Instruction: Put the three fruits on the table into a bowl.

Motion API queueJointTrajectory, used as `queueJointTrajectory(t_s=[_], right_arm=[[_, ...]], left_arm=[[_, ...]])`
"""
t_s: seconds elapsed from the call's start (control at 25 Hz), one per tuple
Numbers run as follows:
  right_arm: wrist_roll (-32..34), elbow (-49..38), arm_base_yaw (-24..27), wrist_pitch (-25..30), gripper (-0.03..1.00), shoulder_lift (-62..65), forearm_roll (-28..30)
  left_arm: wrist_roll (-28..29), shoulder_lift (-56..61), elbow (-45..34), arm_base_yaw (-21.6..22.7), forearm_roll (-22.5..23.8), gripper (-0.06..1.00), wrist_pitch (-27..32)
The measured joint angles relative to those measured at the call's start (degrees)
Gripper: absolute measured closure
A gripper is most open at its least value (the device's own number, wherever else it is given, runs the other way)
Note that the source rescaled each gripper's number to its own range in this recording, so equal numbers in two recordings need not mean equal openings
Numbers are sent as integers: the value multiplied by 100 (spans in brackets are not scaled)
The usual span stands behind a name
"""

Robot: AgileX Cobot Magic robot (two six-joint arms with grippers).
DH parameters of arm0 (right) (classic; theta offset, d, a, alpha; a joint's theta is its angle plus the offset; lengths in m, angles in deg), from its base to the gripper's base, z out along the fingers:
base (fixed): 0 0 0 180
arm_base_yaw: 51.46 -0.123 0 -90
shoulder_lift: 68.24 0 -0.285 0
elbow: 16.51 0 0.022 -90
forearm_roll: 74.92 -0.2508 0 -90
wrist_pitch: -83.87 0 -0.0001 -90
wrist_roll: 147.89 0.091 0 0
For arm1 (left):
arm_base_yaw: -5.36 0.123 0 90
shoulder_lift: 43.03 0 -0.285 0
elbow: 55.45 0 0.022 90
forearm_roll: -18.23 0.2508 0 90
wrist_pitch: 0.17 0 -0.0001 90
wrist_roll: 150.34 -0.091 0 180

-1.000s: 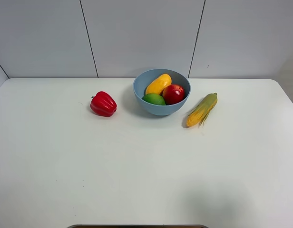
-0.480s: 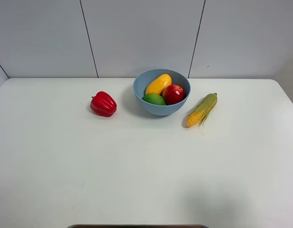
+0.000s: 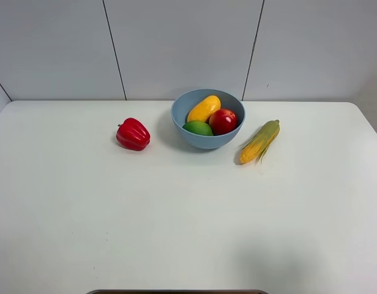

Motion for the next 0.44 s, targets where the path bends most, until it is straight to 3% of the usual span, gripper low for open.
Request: queueJointTrajectory(t_s=[0.44], right_arm=[[0,0,0,0,27,0,0]], left_arm=[[-12,0,0,0,0,-5,0]])
